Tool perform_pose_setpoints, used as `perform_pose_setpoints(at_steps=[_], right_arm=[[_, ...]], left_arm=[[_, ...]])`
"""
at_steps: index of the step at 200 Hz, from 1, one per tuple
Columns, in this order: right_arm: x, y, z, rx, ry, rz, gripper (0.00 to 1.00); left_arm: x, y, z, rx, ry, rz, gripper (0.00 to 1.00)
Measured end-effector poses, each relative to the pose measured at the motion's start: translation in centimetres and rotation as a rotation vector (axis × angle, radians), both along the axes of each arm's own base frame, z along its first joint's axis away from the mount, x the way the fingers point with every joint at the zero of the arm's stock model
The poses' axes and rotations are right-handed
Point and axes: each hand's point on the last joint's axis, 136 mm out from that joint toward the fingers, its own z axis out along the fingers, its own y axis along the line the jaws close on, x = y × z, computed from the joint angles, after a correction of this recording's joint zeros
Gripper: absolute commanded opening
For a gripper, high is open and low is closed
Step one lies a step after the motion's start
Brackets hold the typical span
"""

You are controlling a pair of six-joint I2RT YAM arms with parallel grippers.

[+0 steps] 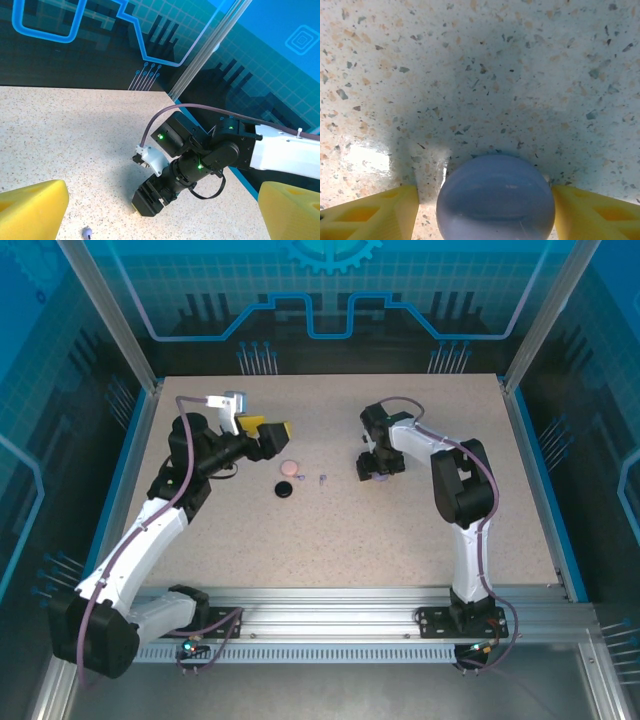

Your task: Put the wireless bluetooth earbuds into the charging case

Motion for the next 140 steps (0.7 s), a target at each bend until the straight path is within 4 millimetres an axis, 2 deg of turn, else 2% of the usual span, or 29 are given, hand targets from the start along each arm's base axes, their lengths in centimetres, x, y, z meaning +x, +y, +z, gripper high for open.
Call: perform_pose_setpoints(at_steps=[65, 140], right_arm=[[0.14, 0.0, -0.11, -0.007, 0.009, -0.009, 0.7], [0.05, 0.38, -0.17, -0.005, 0.025, -0.023, 0.62]], left_arm=[[-0.16, -0.31, -0.02, 0.0, 0.0, -0.009, 0.99], [-0.17, -0.52, -0.15, 0.007, -0.002, -0.016, 0.99]])
